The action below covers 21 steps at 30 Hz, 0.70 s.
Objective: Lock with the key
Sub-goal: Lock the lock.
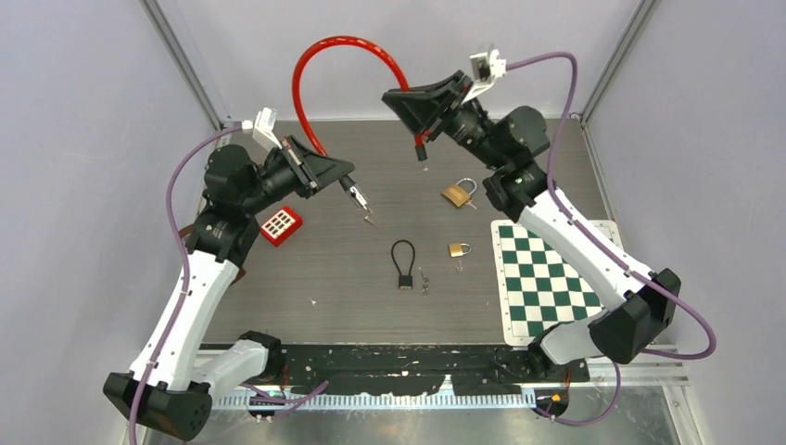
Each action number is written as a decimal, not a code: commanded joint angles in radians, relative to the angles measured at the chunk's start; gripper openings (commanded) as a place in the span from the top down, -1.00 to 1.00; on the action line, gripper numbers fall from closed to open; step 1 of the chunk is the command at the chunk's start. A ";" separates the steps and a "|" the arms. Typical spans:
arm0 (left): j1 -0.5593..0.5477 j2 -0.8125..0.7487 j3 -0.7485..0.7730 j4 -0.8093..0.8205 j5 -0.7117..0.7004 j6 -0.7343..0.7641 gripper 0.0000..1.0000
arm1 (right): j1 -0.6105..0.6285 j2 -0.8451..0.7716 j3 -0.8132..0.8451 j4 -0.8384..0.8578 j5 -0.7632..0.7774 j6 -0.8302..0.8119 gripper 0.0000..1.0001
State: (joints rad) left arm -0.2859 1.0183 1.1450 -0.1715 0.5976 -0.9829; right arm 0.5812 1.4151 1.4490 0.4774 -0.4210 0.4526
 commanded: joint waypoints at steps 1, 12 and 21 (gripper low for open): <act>-0.012 0.006 0.029 -0.150 -0.143 -0.286 1.00 | 0.102 -0.045 -0.028 0.201 0.023 -0.177 0.89; -0.042 -0.008 0.080 -0.352 -0.233 -0.483 1.00 | 0.300 0.057 -0.051 0.370 -0.051 -0.384 0.90; -0.041 -0.029 0.052 -0.467 -0.227 -0.644 1.00 | 0.349 0.119 -0.080 0.387 -0.071 -0.464 0.89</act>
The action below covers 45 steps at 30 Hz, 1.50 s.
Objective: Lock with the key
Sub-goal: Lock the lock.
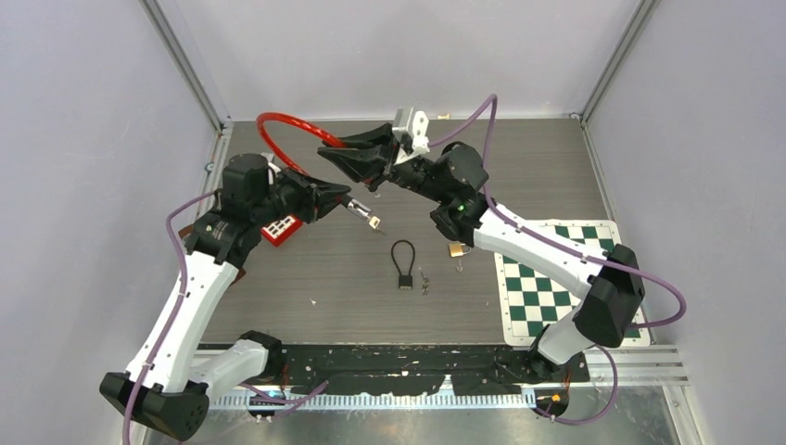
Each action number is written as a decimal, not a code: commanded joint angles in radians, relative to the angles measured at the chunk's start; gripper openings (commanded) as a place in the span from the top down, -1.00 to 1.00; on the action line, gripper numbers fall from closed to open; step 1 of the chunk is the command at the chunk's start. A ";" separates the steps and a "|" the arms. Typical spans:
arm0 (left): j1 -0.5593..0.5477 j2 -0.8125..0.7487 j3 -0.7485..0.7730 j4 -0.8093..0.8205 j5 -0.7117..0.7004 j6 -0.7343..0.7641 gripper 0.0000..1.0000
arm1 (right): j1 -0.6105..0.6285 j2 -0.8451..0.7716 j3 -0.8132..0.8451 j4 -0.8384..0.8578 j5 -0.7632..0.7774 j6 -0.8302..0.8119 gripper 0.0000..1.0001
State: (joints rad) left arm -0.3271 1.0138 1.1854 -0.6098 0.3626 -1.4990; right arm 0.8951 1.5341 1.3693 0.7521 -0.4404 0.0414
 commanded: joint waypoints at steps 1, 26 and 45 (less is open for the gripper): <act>0.002 -0.032 0.005 -0.032 0.009 -0.147 1.00 | 0.037 0.007 -0.005 0.131 -0.037 -0.055 0.90; 0.025 -0.033 -0.016 -0.198 -0.085 -0.246 1.00 | 0.160 0.032 -0.121 0.367 0.765 -0.113 0.89; 0.023 0.018 -0.007 -0.168 0.022 -0.208 1.00 | 0.197 0.054 -0.124 0.388 0.794 -0.147 0.90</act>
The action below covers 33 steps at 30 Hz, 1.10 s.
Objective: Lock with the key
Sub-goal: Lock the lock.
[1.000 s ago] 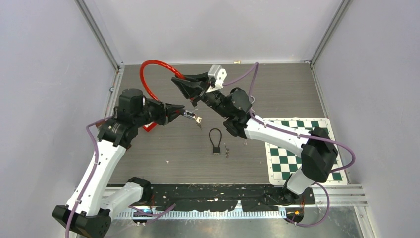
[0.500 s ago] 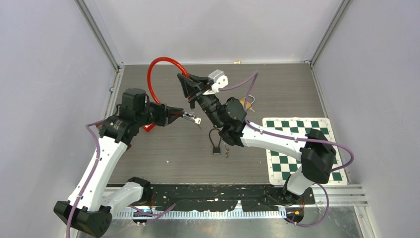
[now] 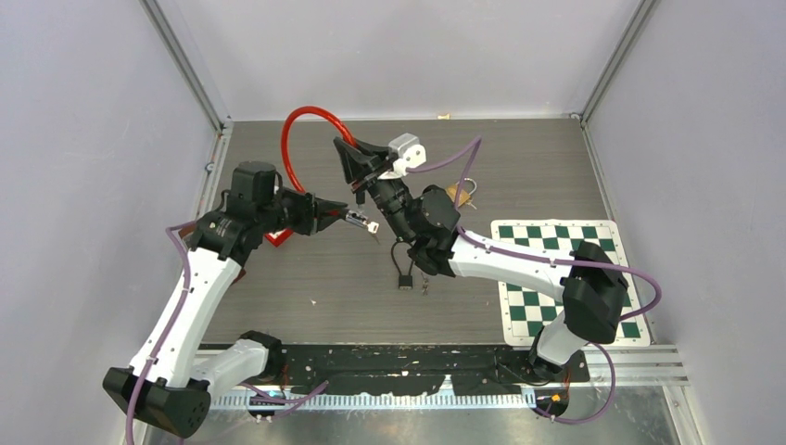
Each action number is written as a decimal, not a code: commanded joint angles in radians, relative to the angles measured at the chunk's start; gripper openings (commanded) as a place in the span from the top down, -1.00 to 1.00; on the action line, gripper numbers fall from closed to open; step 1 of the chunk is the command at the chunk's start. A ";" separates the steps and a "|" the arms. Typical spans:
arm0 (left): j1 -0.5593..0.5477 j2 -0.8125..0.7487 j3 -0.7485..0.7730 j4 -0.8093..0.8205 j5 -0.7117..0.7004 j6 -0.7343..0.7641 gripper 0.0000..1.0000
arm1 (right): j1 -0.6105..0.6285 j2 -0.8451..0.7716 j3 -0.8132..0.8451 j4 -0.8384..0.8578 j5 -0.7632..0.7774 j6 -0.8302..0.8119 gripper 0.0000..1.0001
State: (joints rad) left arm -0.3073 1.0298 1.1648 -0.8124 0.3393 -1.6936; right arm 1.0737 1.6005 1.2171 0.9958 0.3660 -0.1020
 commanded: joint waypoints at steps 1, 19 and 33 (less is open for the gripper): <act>0.004 0.002 0.012 0.050 0.052 -0.014 1.00 | 0.019 -0.014 0.024 0.146 -0.024 -0.004 0.89; 0.035 -0.027 -0.101 0.216 0.175 -0.075 1.00 | 0.022 -0.065 -0.078 0.226 -0.094 0.041 0.89; 0.037 -0.020 -0.073 0.186 0.242 0.025 1.00 | 0.022 -0.040 -0.072 0.249 -0.138 -0.021 0.89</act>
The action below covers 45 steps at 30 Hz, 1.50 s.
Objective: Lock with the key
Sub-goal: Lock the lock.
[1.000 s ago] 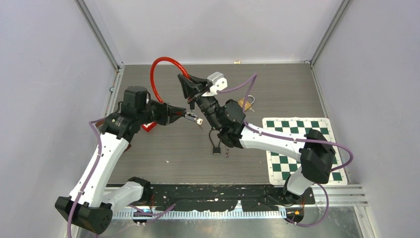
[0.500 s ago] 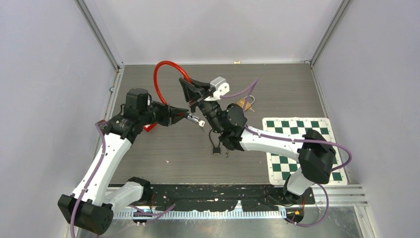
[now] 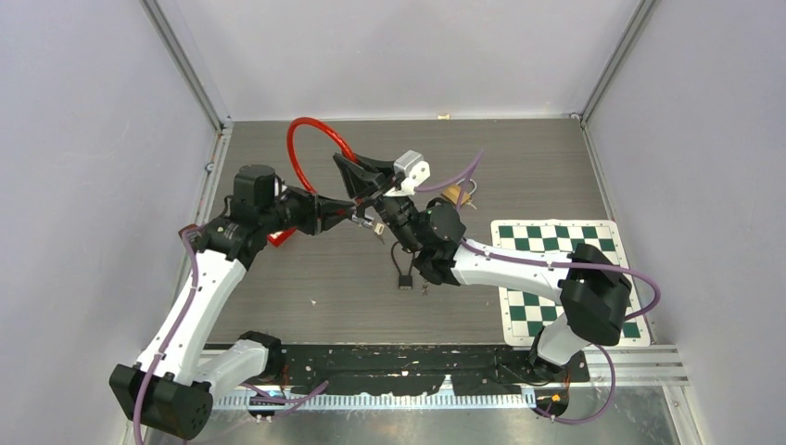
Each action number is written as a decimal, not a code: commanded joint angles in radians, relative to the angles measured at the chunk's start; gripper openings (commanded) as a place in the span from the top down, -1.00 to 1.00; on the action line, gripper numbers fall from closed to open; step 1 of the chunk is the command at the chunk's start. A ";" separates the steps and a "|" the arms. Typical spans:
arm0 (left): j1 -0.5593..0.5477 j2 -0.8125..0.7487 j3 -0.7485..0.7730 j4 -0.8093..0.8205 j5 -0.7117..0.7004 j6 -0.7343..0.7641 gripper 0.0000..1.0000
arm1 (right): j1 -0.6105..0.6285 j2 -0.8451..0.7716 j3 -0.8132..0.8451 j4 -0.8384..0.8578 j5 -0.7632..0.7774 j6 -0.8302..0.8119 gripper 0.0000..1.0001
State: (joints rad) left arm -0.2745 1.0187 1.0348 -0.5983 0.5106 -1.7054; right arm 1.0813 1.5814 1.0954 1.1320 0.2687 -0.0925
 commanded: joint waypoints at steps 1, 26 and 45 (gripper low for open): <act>0.004 -0.012 0.062 -0.047 0.062 0.051 1.00 | 0.014 -0.019 0.053 0.122 -0.036 -0.037 0.90; 0.006 -0.002 0.049 0.015 0.103 0.042 1.00 | 0.013 -0.029 0.057 0.058 -0.059 0.003 0.90; 0.014 0.004 -0.008 0.127 0.154 -0.022 1.00 | 0.012 -0.072 0.025 0.053 -0.058 0.023 0.90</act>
State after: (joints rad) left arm -0.2695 1.0256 1.0348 -0.6029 0.5961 -1.6577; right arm 1.0821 1.5730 1.1217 1.1149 0.2481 -0.1020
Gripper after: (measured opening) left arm 0.084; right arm 0.222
